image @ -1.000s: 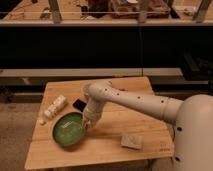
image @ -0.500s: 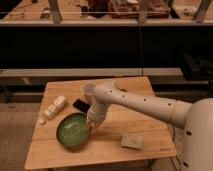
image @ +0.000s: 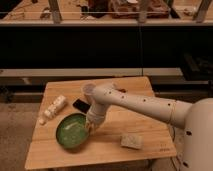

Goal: Drag the ceramic bowl in a circle

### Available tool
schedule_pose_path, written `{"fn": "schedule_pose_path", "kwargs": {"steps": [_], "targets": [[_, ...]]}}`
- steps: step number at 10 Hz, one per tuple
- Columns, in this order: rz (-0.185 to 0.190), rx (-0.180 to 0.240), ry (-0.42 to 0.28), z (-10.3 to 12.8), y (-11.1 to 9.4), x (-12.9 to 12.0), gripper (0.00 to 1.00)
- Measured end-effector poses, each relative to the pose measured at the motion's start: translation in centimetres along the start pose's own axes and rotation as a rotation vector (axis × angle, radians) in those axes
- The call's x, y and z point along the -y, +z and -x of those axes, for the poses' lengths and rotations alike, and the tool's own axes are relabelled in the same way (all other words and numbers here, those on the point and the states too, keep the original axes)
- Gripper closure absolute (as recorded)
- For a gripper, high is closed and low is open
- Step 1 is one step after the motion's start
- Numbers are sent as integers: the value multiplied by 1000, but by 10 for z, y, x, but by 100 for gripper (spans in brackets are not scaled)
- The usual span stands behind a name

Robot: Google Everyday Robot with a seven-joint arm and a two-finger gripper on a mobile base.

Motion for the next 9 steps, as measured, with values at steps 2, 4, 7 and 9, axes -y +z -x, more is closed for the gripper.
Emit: {"fn": "schedule_pose_path", "kwargs": {"steps": [2, 4, 7, 9], "targets": [[9, 4, -1, 1, 0, 1, 100], [35, 20, -46, 13, 2, 7, 100], [83, 69, -150, 52, 18, 16, 100], [103, 94, -211, 60, 26, 24, 100]]}}
